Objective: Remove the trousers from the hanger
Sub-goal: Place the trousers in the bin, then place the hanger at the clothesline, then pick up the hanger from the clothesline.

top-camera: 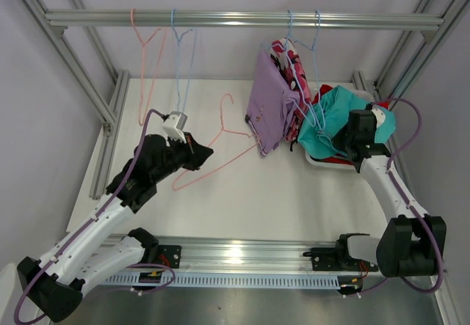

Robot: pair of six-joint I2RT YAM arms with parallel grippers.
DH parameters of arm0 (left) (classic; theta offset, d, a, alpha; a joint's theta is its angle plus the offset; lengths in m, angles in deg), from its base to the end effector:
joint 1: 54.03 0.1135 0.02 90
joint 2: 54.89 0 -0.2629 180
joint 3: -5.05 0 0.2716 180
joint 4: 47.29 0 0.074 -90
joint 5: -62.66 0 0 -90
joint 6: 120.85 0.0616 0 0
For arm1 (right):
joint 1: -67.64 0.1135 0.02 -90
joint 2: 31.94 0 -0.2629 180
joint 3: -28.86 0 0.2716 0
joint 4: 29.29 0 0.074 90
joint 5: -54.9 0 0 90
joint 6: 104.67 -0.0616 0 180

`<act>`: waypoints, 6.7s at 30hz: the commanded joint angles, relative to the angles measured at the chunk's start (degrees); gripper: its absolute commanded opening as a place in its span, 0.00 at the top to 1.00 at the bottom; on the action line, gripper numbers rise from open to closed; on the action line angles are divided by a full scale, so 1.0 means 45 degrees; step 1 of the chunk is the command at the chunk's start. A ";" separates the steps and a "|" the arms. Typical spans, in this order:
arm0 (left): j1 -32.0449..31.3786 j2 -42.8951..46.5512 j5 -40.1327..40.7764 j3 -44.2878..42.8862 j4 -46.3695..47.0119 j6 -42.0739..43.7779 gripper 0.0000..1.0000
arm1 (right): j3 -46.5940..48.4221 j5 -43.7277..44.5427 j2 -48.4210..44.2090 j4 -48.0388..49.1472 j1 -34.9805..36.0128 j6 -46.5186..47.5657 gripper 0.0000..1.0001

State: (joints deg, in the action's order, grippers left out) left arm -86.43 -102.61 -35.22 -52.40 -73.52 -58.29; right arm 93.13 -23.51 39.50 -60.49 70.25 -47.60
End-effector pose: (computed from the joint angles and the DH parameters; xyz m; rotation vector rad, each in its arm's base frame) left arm 0.1984 -0.1359 0.3156 0.1838 1.9356 -0.8391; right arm 0.3114 0.0018 0.2454 0.6870 2.1182 0.1134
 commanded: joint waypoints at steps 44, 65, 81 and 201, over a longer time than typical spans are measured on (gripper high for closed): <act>-0.0085 -0.4336 0.5521 -0.9113 -0.0034 0.3637 0.99 | -0.7793 0.4651 -0.4335 0.4617 0.8326 -0.2761 1.00; -0.0065 -0.6093 0.6009 -1.0069 0.0650 0.4633 1.00 | -0.7579 0.3537 -0.0174 0.7436 0.8423 -0.2585 1.00; -0.0045 -0.6075 0.5853 -0.8450 0.1100 0.4360 0.99 | -0.7013 0.3380 0.1057 0.7671 0.8774 -0.2370 0.99; -0.2662 -1.0938 0.0736 -1.2882 0.8053 -0.3297 0.99 | -0.7364 -0.0018 0.2972 0.9839 0.7095 -0.1862 0.95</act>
State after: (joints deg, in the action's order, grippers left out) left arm -98.58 -158.21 -31.90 -106.83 -44.72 -77.33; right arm 61.54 -24.01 51.18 -13.19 103.01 -55.57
